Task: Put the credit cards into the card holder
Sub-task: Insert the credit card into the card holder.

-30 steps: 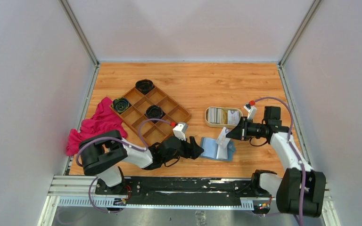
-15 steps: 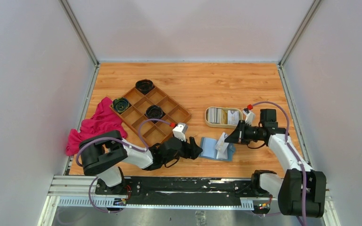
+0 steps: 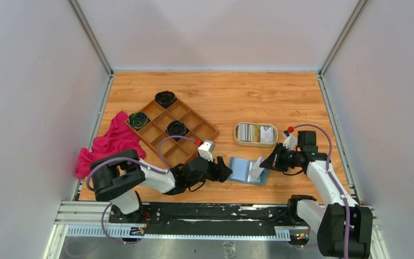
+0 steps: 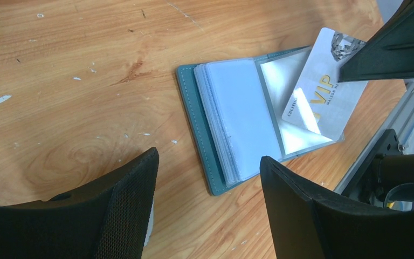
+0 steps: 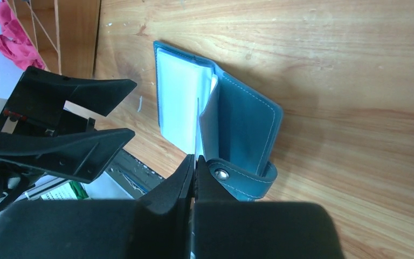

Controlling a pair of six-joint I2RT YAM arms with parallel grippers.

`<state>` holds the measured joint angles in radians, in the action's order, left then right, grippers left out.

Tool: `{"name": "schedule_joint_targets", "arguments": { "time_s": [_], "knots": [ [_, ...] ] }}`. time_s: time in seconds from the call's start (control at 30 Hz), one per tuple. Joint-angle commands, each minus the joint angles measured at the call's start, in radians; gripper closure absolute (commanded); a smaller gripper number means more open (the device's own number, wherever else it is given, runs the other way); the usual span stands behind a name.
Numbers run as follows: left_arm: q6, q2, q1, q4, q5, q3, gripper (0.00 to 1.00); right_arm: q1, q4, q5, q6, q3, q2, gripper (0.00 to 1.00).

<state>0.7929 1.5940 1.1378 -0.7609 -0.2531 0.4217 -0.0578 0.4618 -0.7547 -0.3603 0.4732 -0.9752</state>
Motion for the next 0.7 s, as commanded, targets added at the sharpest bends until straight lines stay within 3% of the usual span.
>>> {"name": "schedule_joint_targets", "arguments": {
  "time_s": [0.0, 0.37, 0.67],
  "knots": [
    [-0.003, 0.011, 0.008, -0.008, -0.006, 0.019, 0.27, -0.007, -0.042, 0.037, -0.049, -0.031, -0.017, 1.0],
    [0.003, 0.011, 0.009, -0.008, -0.005, 0.01, 0.28, 0.02, -0.165, -0.059, -0.134, -0.084, -0.054, 1.0],
    [0.02, 0.009, 0.008, -0.008, -0.007, 0.006, 0.28, 0.038, -0.172, -0.028, -0.134, -0.09, -0.091, 1.0]
  ]
}}
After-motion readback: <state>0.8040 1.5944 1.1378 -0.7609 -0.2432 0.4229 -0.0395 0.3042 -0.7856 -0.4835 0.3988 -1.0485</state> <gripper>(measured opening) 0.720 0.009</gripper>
